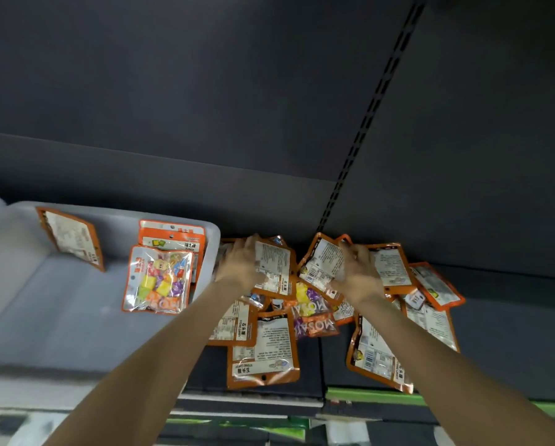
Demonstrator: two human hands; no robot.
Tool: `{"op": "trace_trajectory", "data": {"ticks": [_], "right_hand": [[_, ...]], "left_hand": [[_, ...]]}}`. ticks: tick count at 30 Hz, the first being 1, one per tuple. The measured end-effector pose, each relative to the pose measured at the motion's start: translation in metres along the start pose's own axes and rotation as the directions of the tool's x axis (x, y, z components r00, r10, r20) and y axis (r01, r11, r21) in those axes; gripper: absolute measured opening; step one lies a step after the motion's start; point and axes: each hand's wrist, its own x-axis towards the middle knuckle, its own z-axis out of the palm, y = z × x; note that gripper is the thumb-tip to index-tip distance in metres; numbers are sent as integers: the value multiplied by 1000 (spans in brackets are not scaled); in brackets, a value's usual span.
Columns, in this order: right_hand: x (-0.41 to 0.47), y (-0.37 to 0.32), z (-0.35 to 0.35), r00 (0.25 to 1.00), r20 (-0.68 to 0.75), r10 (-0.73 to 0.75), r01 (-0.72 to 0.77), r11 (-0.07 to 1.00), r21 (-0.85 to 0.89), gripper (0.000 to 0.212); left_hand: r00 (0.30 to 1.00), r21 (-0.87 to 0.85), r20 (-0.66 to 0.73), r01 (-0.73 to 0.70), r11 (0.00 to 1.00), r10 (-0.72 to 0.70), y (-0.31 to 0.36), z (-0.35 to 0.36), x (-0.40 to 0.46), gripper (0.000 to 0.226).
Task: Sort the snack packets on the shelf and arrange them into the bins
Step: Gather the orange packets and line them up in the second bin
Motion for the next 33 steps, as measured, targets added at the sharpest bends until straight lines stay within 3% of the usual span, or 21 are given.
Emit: {"op": "trace_trajectory", "data": {"ticks": [2,5,8,10,14,20,27,33], "right_hand": [[1,2,-3,998,-57,25,-24,1000,20,83],[2,6,-16,993,-116,38,-26,993,111,57],[-2,3,-36,994,-109,-4,31,969,244,29],[-11,-6,-48,989,-128,-73,107,953,284,21],[-33,-29,-61,965,-228,-127,200,921,334,16],[-52,-108,-83,915,-354,-193,337,847,410,10],[-75,-235,-69,904,-321,-282,397,832,388,12],[-72,-312,-35,947,-138,-290,321,882,345,16]], "left_hand": [[998,-107,-54,7,994,-12,4,-1,0,88],[992,-209,-122,13,978,-39,9,-9,-2,72],[979,-330,-204,-50,943,-20,20,-22,-12,33],[969,-385,-248,-119,915,22,29,-33,-24,19],[939,-404,-335,-218,888,78,30,-60,-59,13],[858,-329,-511,-253,910,54,-30,-134,-90,14],[851,-314,-516,-83,946,-97,-159,-194,-106,12],[935,-244,-332,39,969,-122,-243,-212,-89,10]]}}
